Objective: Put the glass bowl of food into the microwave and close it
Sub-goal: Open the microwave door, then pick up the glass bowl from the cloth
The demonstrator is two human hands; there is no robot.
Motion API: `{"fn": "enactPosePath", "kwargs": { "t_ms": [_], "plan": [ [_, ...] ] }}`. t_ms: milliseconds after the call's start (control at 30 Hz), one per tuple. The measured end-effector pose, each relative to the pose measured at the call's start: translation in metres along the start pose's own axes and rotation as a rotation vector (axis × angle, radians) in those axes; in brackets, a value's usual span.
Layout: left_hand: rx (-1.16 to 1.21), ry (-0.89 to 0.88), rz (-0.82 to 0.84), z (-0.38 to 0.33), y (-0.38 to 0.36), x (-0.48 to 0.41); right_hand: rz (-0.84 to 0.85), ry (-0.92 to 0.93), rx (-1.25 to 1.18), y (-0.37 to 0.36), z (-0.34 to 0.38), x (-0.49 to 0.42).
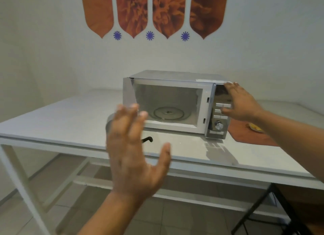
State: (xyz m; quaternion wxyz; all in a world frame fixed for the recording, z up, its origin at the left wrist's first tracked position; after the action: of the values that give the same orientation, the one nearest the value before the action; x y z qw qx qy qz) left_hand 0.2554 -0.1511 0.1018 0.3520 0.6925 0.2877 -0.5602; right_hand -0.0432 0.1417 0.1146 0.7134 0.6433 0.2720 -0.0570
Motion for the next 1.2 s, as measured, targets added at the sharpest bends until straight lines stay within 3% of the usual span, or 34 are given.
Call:
{"fn": "enactPosePath", "kwargs": {
  "t_ms": [67,133,300,533,767,900,1100,1200],
  "plan": [
    [0.046,-0.169,0.122,-0.034,-0.036,0.004,-0.03,0.048,-0.057,0.0,0.008,0.015],
    [0.07,-0.226,0.265,-0.052,-0.08,0.014,-0.045,0.042,-0.131,-0.005,0.005,0.031],
    [-0.009,-0.102,0.723,-0.048,-0.214,0.054,-0.093,-0.101,-0.332,-0.036,-0.041,0.076],
    [0.041,0.098,1.062,-0.034,-0.365,0.095,0.015,-0.293,-0.443,-0.112,-0.131,0.105],
    [0.135,0.186,1.157,-0.065,-0.483,0.107,-0.109,-0.517,-0.66,-0.13,-0.256,0.081],
    [0.198,0.243,1.172,-0.077,-0.52,0.122,-0.013,-0.561,-0.743,-0.157,-0.297,0.066],
    [0.214,0.308,1.157,-0.079,-0.556,0.132,-0.007,-0.591,-0.899,-0.188,-0.343,0.043],
    [0.184,0.294,1.162,-0.079,-0.568,0.133,0.042,-0.613,-0.865,-0.203,-0.36,0.034]
  ]
}}
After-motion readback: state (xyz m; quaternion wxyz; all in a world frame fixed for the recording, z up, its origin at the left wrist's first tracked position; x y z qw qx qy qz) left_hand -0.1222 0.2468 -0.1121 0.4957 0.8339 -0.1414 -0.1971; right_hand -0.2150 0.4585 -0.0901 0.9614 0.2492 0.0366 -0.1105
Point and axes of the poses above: each hand's wrist, its own x-axis away from the middle knuckle, its own y-axis out of the back of the hand, z = x × y, the point moved 10 cm from there along -x, towards the middle knuckle, and after that the axes turned 5 degrees about z, right-handed, at the moved point
